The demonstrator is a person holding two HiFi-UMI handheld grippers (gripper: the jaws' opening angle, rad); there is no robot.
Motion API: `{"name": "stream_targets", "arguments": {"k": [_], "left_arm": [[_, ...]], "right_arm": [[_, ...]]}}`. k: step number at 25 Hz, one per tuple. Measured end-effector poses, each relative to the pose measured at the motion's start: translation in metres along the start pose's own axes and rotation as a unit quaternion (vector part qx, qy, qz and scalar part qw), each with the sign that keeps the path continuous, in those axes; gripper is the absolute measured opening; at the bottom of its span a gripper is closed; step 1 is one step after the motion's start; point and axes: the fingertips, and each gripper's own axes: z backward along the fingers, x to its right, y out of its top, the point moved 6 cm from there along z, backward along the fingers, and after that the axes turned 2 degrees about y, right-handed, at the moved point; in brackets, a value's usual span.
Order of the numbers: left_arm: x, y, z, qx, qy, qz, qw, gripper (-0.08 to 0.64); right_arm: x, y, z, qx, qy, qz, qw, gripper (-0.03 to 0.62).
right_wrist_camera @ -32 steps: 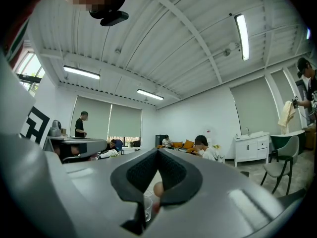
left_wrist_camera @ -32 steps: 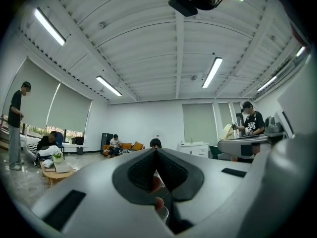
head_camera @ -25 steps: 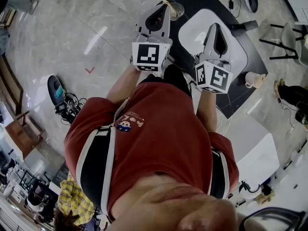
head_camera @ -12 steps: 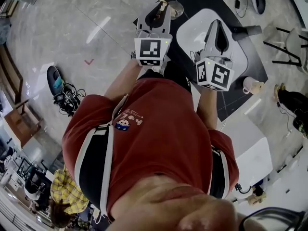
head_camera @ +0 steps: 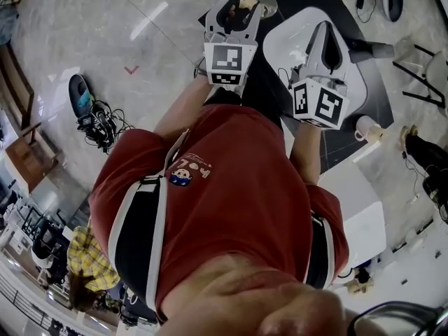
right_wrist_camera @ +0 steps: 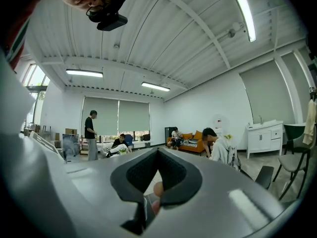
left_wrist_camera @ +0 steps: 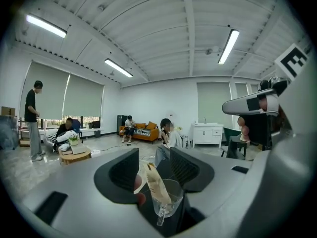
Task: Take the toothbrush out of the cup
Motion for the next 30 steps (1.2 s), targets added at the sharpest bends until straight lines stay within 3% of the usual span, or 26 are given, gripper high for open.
{"name": "stream_targets", "arguments": {"k": [10,24,30], "left_arm": [[0.003,-0.039,-0.023,-0.053,0.007,0.041,0.9977,0.199],[0.003,-0.07,-0.039,-0.1,0.011,0.035,0.9943,0.199],[0.004,-0.073,-0.041,-0.101,0.016,0.024,0.9945,0.125]], "right_arm": [[0.012,-0.015,-0.006,-0.019,-0.002,-0.004,1.0,0.009],[0.018,-0.023,-0.016,-0.033,-0.007,-0.006,0.999,0.009],[0.019,-0.024,-0.014,-0.032,-0.01,-0.005,0.999,0.009]]}}
